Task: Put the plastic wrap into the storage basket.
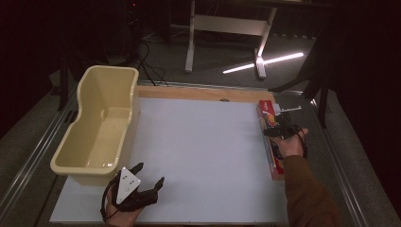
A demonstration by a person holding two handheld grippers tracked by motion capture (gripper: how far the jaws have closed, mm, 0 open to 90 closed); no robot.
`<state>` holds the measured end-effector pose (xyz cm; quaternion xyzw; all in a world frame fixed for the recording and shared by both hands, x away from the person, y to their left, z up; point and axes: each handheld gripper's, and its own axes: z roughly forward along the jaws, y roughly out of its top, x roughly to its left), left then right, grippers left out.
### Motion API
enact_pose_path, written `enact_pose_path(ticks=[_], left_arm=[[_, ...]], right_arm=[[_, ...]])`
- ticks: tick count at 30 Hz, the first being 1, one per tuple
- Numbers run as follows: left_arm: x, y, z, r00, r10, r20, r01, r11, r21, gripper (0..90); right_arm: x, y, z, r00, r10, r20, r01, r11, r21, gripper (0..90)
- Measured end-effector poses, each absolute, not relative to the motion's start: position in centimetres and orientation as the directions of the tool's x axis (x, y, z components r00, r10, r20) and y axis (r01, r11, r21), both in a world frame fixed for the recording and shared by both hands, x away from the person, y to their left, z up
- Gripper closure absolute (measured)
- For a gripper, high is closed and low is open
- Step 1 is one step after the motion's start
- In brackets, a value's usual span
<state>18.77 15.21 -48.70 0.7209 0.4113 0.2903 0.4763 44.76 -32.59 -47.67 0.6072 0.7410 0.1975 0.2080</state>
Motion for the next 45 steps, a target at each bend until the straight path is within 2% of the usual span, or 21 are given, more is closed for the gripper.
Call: enact_pose_path(ticks=[5,7,8,10,14,21,29,34,45], left_arm=[[18.8,15.1,-48.8,0.495,0.869,0.029,0.320,-0.213,0.923,18.8],[18.8,15.1,-48.8,0.494,0.869,0.029,0.319,-0.212,0.924,18.9],[18.8,15.1,-48.8,0.494,0.869,0.028,0.320,-0.211,0.924,18.9],[18.8,15.1,-48.8,0.494,0.869,0.028,0.321,-0.212,0.923,18.9],[18.8,15.2,-48.7,0.492,0.870,0.026,0.317,-0.207,0.926,18.9],[18.8,15.2,-48.7,0.490,0.871,0.027,0.318,-0.207,0.925,18.9],[18.8,15.2,-48.8,0.490,0.871,0.027,0.318,-0.208,0.925,18.9],[18.8,15.2,-48.7,0.489,0.872,0.028,0.315,-0.206,0.926,18.9],[18.8,15.2,-48.7,0.489,0.872,0.028,0.313,-0.206,0.927,18.9]], right_arm=[[46.0,-33.3,-48.3,-0.162,0.987,-0.001,0.866,0.143,0.479,24.2],[46.3,-33.1,-48.5,-0.168,0.986,0.000,0.883,0.150,0.445,24.4],[46.7,-32.9,-48.8,-0.175,0.985,0.001,0.902,0.160,0.400,27.3],[46.7,-32.9,-48.8,-0.175,0.985,0.001,0.902,0.160,0.400,27.3],[47.4,-32.6,-48.8,-0.167,0.986,-0.002,0.936,0.159,0.314,34.9],[47.3,-31.8,-48.3,-0.153,0.988,-0.002,0.964,0.150,0.220,38.0],[46.6,-30.9,-48.1,-0.180,0.984,-0.019,0.959,0.179,0.221,39.1],[46.2,-30.0,-47.6,-0.201,0.980,0.015,0.954,0.192,0.228,39.2],[45.1,-26.6,-45.2,-0.293,0.952,0.086,0.915,0.253,0.314,39.2]])
